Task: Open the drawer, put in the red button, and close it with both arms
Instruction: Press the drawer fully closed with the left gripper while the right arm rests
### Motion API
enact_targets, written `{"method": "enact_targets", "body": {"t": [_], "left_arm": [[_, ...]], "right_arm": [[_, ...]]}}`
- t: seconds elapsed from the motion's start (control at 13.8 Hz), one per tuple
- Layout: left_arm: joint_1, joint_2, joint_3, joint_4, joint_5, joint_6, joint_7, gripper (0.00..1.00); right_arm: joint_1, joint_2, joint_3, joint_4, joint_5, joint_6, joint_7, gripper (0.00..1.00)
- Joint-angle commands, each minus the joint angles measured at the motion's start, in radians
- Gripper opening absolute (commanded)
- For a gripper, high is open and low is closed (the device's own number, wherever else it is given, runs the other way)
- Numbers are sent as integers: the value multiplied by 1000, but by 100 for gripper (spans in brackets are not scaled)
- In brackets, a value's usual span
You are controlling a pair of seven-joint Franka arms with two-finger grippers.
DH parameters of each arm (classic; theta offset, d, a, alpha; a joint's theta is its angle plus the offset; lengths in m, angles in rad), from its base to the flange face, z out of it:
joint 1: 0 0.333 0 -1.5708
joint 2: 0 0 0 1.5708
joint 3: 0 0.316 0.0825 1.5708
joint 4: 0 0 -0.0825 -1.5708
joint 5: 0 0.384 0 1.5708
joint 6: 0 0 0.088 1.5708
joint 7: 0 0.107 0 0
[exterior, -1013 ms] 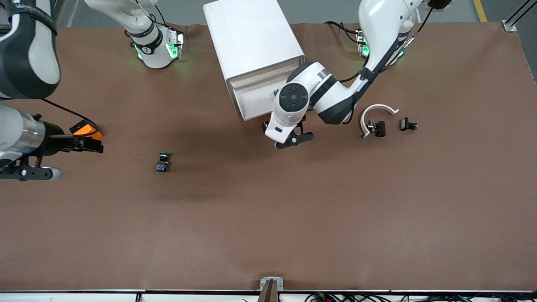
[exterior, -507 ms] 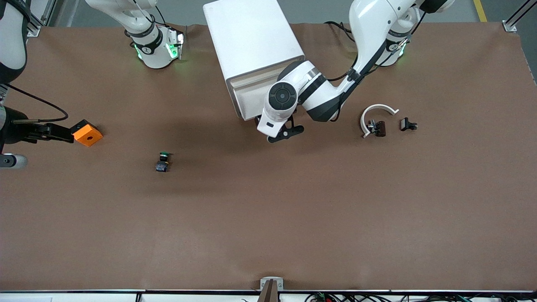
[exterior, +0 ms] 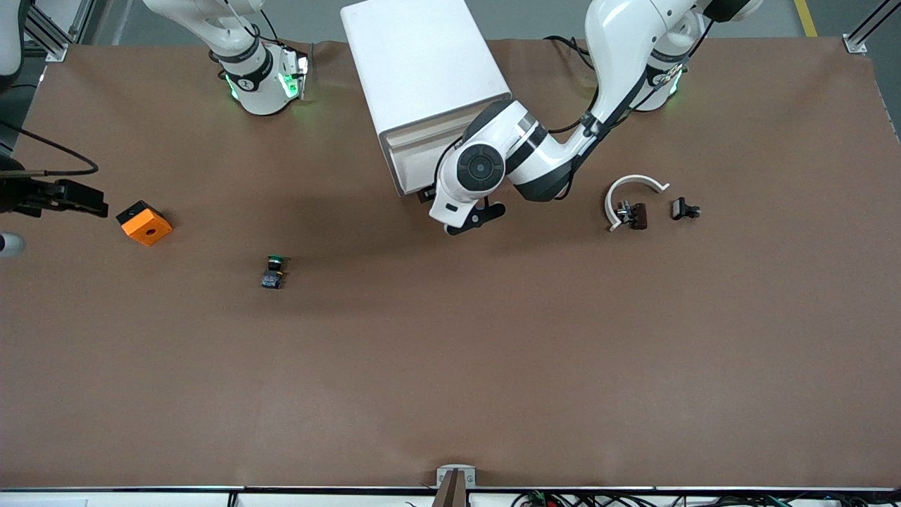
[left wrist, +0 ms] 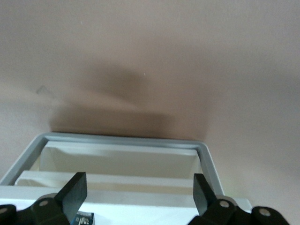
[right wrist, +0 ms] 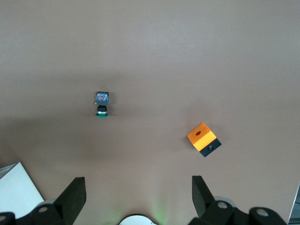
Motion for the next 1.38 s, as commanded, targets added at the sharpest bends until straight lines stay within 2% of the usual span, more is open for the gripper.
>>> {"method": "enact_targets", "body": {"t": [0.0, 0.07, 0.43, 0.65, 1.09, 1.3], "left_arm": [[-6, 4, -24, 9, -24, -20, -41, 100], [-16, 12, -24, 11, -24, -20, -45, 100], [-36, 20, -26, 8, -27, -22, -77, 100], [-48, 31, -26, 9, -68, -22, -80, 100], [-48, 44, -27, 9, -175, -26, -81, 100], [-43, 46, -26, 11, -199, -45, -80, 100]], "right_arm": [[3, -100, 9, -121, -9, 19, 24, 100], [4, -124, 9, -154, -8, 21, 26, 100], [37, -141, 15, -143, -3, -38, 27, 100], [37, -172, 9, -145, 55, -15, 23, 100], [26, -174, 0, -134, 57, 8, 26, 100], [-18, -181, -3, -136, 74, 25, 26, 100]]}}
